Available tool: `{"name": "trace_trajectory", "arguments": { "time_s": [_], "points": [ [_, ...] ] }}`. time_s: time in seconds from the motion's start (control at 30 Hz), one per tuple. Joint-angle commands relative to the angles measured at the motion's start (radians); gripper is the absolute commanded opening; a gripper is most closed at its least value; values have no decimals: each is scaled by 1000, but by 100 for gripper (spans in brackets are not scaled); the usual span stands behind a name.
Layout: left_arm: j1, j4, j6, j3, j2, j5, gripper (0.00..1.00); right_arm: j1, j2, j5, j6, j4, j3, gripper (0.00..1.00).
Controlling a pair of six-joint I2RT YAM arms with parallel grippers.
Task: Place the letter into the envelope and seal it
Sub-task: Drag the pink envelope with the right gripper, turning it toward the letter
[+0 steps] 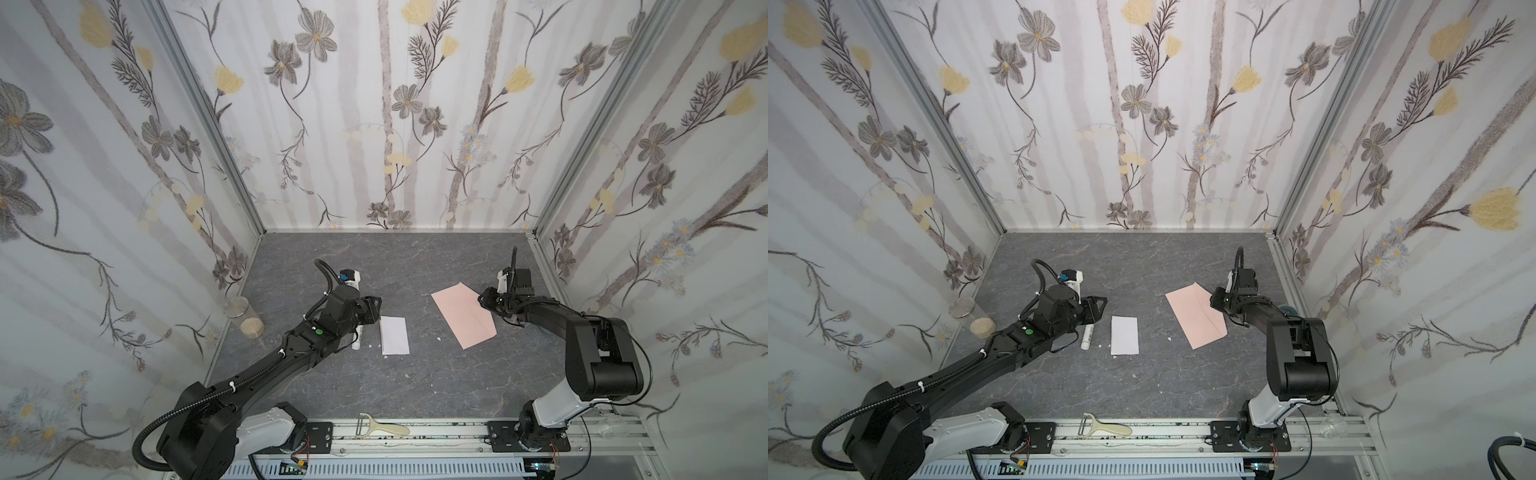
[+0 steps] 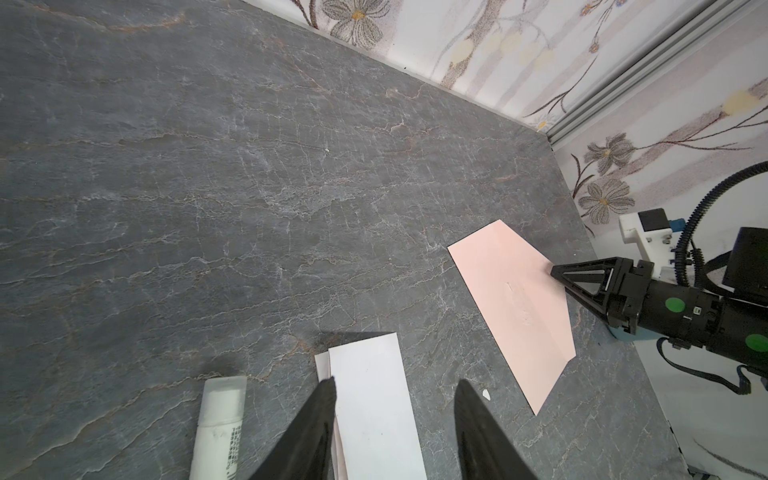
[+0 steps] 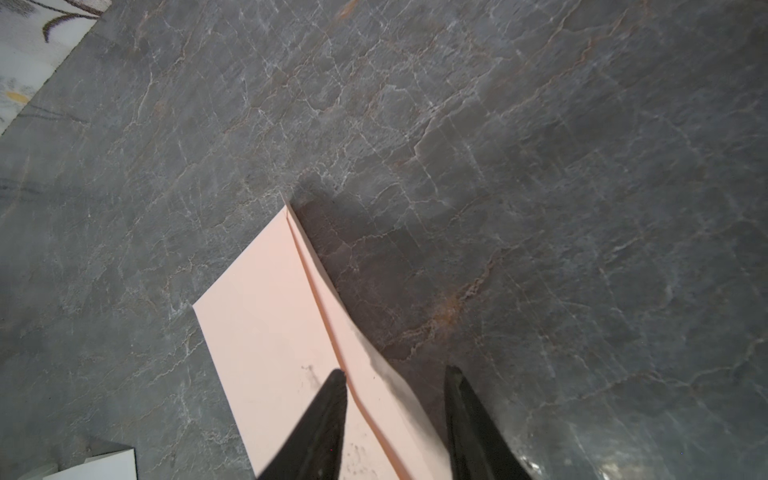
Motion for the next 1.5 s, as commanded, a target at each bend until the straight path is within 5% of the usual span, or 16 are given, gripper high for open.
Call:
{"name": "trace_trajectory", "arguments": {
  "time_s": [0.0,0.43,0.6,0.73,0.97,1.33,1.47],
  "points": [
    [1,14,-1,11,14,3,48,14,-14,5,-7,16,-8,32],
    [3,14,-5,-2,11,-2,48,57,-74,-13,-18,-31,-89,34],
    [4,14,-4,0,16,-1,48,57,-68,40,-33,-21,-81,50],
    [5,14,-6,2,15,3,48,58,-31,41,-39,-6,-28,52],
    [5,14,-10,-5,4,-1,48,63,-29,-24,-34,14,-22,38],
    [8,14,-9,-2,10,5,48,74,-41,-53,-40,-14,-39,38],
    [8,14,-11,-6,4,7,48,76,-41,-58,-42,-24,-39,29]
  ]
}}
